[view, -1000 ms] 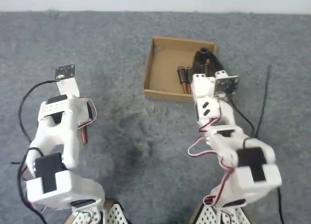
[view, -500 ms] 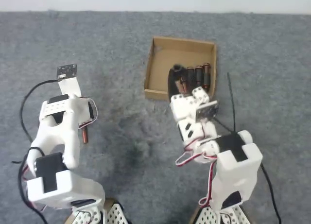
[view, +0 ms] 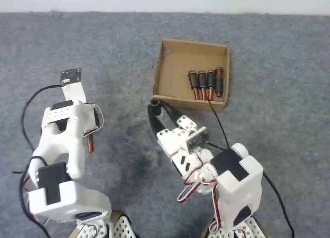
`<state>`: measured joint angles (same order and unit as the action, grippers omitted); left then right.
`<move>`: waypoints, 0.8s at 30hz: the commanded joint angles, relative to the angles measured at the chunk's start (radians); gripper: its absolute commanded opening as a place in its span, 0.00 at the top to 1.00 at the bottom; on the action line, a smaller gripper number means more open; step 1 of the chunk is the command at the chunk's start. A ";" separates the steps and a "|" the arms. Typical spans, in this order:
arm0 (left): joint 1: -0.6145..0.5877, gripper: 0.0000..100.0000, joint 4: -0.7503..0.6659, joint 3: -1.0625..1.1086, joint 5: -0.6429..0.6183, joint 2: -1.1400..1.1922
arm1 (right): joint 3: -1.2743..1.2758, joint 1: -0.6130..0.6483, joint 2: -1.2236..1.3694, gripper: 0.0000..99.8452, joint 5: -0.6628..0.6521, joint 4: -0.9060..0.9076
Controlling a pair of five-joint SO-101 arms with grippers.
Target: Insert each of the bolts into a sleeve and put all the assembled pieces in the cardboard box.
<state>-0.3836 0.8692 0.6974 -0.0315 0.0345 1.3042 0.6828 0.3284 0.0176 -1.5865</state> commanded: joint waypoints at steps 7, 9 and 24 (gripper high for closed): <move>0.008 0.99 -0.028 -0.010 0.015 -0.074 | 0.052 0.056 -0.007 0.99 -0.046 -0.016; 0.008 0.99 -0.043 -0.007 0.015 -0.074 | 0.117 0.067 -0.007 0.99 -0.046 -0.073; 0.008 0.99 -0.041 -0.010 0.008 -0.074 | 0.318 0.059 -0.019 0.99 -0.041 -0.174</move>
<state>-0.3836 0.8508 0.6974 -0.0299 0.0345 1.5942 0.7426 0.3268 -0.0084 -1.7277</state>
